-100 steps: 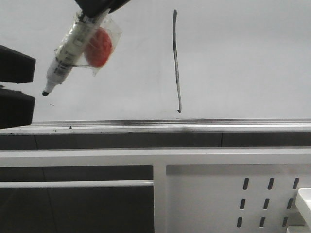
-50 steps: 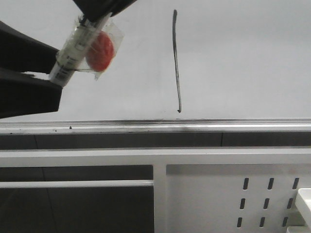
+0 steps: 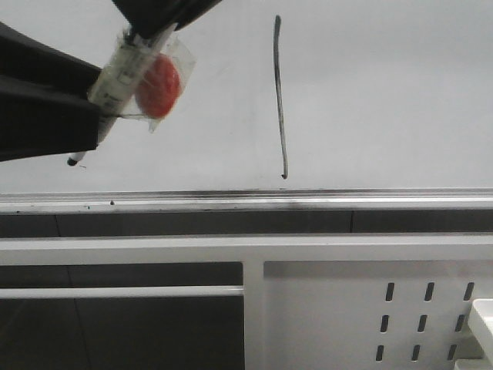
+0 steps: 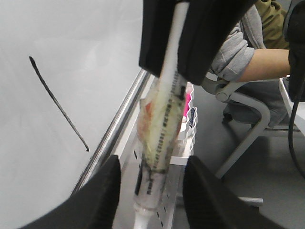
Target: Write number 1 on whiteboard
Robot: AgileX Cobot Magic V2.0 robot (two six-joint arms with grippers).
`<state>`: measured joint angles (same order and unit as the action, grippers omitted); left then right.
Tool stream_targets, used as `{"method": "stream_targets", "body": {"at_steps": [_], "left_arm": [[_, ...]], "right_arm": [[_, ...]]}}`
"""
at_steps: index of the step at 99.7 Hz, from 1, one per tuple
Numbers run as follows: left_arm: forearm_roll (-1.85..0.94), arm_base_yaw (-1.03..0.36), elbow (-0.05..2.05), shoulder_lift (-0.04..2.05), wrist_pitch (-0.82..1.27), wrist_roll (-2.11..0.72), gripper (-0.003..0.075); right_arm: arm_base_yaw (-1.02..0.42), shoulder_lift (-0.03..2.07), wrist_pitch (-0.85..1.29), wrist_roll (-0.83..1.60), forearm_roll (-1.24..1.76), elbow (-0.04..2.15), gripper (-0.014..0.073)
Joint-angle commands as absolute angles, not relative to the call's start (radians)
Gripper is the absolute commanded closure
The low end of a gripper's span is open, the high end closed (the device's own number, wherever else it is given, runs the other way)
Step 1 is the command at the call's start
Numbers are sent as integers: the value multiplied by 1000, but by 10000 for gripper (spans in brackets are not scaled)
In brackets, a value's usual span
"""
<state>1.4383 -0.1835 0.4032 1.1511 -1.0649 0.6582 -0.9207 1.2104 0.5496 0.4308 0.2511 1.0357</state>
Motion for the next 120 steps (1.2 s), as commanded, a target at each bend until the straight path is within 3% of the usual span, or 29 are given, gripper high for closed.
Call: {"method": "stream_targets", "body": {"at_steps": [1, 64, 73, 83, 113, 120], "left_arm": [[1372, -180, 433, 1142, -1118, 659, 449], [1384, -180, 433, 1142, -1118, 663, 474], [1384, -180, 433, 1142, -1118, 663, 533], [1384, -180, 433, 1142, -1116, 664, 744], [1389, -180, 433, 1142, -1115, 666, 740], [1389, -180, 433, 1142, -1115, 671, 740]], "right_arm": [[-927, 1192, 493, 434, 264, 1072, 664], [-944, 1192, 462, 445, 264, 1072, 664], [-944, 1192, 458, 447, 264, 1072, 664], [-944, 1192, 445, 459, 264, 1072, 664], [-944, 1192, 408, 461, 264, 1072, 660], [-944, 1192, 393, 464, 252, 1072, 622]]}}
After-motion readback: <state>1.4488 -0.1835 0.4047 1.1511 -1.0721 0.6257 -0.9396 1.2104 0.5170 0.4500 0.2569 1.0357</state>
